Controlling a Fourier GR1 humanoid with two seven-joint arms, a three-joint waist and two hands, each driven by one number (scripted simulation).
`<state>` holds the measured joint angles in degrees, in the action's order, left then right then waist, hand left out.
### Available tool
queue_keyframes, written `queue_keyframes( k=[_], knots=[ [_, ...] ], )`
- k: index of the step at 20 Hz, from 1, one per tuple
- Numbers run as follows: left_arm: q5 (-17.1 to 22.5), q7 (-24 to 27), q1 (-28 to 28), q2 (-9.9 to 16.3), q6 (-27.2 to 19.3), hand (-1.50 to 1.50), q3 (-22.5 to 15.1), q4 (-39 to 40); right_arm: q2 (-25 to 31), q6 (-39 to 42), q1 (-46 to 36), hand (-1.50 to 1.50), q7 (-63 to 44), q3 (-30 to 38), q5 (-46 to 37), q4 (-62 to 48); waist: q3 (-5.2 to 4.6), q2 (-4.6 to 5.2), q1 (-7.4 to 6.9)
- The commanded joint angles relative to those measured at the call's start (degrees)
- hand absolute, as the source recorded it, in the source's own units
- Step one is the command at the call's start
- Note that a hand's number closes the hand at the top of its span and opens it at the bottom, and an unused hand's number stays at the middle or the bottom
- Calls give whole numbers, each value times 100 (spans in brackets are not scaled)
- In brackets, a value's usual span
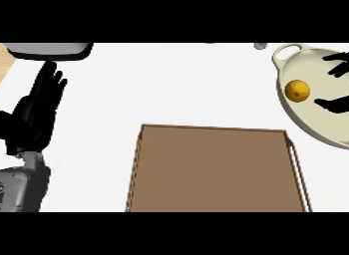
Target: Pick the lemon from the tray and place it in the pot
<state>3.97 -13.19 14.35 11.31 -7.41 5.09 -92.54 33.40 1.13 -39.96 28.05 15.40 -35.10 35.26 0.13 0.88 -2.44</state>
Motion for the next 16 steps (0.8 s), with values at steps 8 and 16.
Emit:
queue_keyframes(
  k=[8,16],
  knots=[
    [105,14,49,41,104,0,109,130,-3,1483,-691,-150,1125,1122,1384,-1481,7,7,35],
    [171,-7,-148,186,277,0,166,-126,1172,2595,-910,-150,985,1796,1966,-2263,10,22,-23]
  ],
)
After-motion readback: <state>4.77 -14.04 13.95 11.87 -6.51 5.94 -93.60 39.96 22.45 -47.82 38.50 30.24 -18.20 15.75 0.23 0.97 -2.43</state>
